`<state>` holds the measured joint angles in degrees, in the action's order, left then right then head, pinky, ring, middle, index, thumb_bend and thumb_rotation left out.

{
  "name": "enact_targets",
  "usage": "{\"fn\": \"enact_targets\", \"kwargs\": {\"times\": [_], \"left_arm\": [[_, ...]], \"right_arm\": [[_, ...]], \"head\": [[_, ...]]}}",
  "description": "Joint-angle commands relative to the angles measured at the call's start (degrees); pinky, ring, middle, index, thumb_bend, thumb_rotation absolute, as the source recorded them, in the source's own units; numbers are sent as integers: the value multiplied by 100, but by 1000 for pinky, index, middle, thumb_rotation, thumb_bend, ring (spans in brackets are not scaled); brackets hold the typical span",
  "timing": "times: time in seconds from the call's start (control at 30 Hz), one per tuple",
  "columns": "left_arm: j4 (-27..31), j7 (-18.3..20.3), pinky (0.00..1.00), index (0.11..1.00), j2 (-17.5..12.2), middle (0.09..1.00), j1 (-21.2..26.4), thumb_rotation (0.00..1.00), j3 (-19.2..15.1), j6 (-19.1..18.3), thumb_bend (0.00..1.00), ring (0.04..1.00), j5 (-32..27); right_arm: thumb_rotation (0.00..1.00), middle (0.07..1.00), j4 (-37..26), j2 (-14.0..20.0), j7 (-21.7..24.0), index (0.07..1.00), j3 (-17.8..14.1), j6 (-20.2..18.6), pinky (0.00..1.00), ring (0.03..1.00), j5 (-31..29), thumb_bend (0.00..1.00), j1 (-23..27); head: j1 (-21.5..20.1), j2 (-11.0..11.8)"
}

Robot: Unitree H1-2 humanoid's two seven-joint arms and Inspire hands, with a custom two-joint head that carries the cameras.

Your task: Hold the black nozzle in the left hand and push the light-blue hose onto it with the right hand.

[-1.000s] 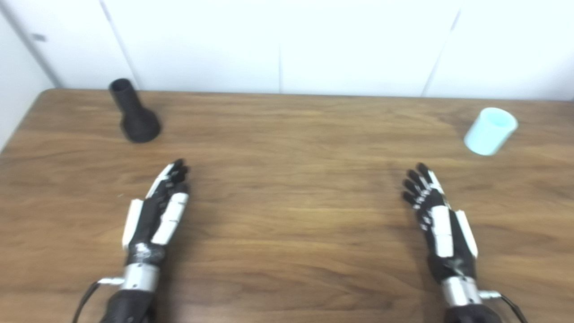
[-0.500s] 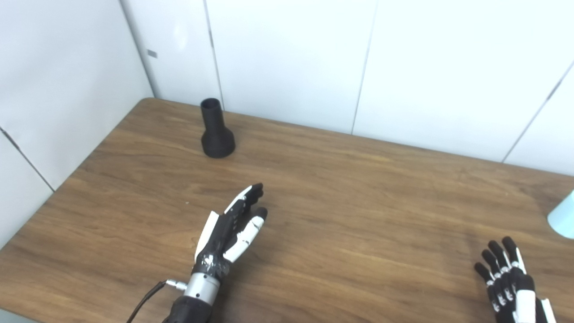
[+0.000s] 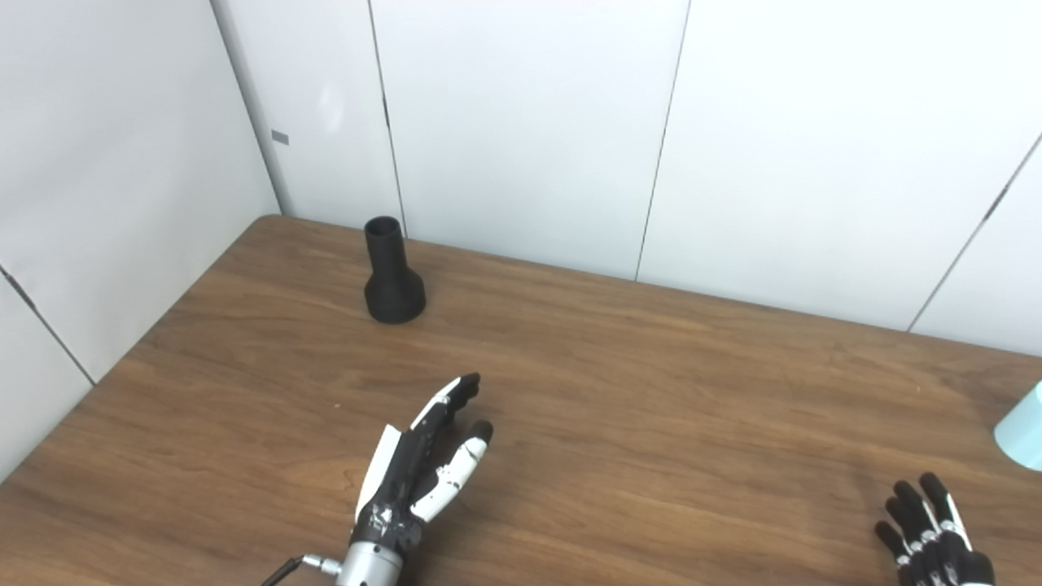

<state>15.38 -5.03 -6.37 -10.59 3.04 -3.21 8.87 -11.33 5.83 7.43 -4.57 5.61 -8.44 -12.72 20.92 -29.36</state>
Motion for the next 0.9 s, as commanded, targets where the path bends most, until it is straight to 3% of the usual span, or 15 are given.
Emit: {"fn": "enact_targets", "kwargs": {"times": [0.0, 0.1, 0.27, 0.4, 0.5, 0.67, 0.87], "left_arm": [[45, 13, 910, 892, 332, 893, -442, 556, 108, -74, 457, 914, -50], [27, -113, 864, 893, 387, 886, -432, 437, 90, 0, 512, 894, -46], [-31, -335, 914, 890, 342, 886, -314, 248, -70, 190, 648, 897, -30], [-137, -583, 922, 906, 15, 909, 29, 165, -348, 174, 707, 913, 471], [-175, -634, 841, 902, -208, 903, 425, 114, -647, 196, 753, 881, 605], [-111, -635, 855, 885, -415, 881, 1022, 161, -1166, -209, 823, 878, 792], [-248, -661, 866, 879, -745, 870, 1614, 187, -1434, -578, 857, 877, 1047]], "right_arm": [[1000, 937, 206, 136, 53, 962, -63, 132, 988, 941, -32, 696, -419], [1000, 924, 217, 184, 73, 957, -95, 77, 979, 929, -42, 715, -413], [1000, 922, 236, 173, 105, 952, -153, -26, 974, 921, -64, 695, -380], [1000, 915, 277, 159, 97, 945, -149, -45, 961, 909, -8, 686, -331], [1000, 908, 333, 137, 107, 934, -147, -38, 963, 902, -34, 706, -291], [997, 912, 347, 89, 90, 930, -138, -10, 920, 901, 1, 718, -258], [959, 908, 429, 32, 16, 923, -130, 66, 880, 885, 95, 762, -227]], "head": [[-30, -47], [-62, -68], [-86, -76], [-103, -57], [-127, -60], [-192, -92], [-208, -82]]}}
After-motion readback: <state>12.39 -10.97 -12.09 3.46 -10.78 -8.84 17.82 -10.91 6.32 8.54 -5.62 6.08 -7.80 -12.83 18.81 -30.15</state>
